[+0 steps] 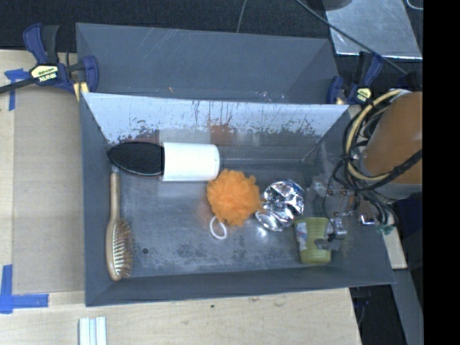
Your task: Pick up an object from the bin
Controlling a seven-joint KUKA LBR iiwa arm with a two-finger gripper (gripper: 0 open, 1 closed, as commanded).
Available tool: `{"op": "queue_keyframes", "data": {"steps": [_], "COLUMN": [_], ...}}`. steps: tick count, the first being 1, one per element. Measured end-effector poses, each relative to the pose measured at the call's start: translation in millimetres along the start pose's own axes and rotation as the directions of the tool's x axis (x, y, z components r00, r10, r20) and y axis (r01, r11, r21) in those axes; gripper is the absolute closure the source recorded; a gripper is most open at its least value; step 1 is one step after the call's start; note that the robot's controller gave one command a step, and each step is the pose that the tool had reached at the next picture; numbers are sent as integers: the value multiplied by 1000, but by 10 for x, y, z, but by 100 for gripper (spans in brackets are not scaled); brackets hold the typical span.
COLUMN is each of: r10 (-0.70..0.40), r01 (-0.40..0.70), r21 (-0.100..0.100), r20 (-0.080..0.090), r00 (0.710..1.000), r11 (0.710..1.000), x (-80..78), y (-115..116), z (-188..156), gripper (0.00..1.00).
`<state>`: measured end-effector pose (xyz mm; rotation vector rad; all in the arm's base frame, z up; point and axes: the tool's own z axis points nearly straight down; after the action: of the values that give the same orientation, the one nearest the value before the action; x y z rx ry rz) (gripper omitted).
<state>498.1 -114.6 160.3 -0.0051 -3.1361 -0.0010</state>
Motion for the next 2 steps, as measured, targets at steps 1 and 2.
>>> {"op": "queue_keyframes", "data": {"steps": [1, 2], "r10": [-98, -273], "r01": [98, 273], "r21": [3, 10], "r20": [13, 21], "r00": [995, 962], "r11": [995, 962], "x": [-125, -190], "y": [406, 491], "z": [901, 880], "gripper": [0, 0]}}
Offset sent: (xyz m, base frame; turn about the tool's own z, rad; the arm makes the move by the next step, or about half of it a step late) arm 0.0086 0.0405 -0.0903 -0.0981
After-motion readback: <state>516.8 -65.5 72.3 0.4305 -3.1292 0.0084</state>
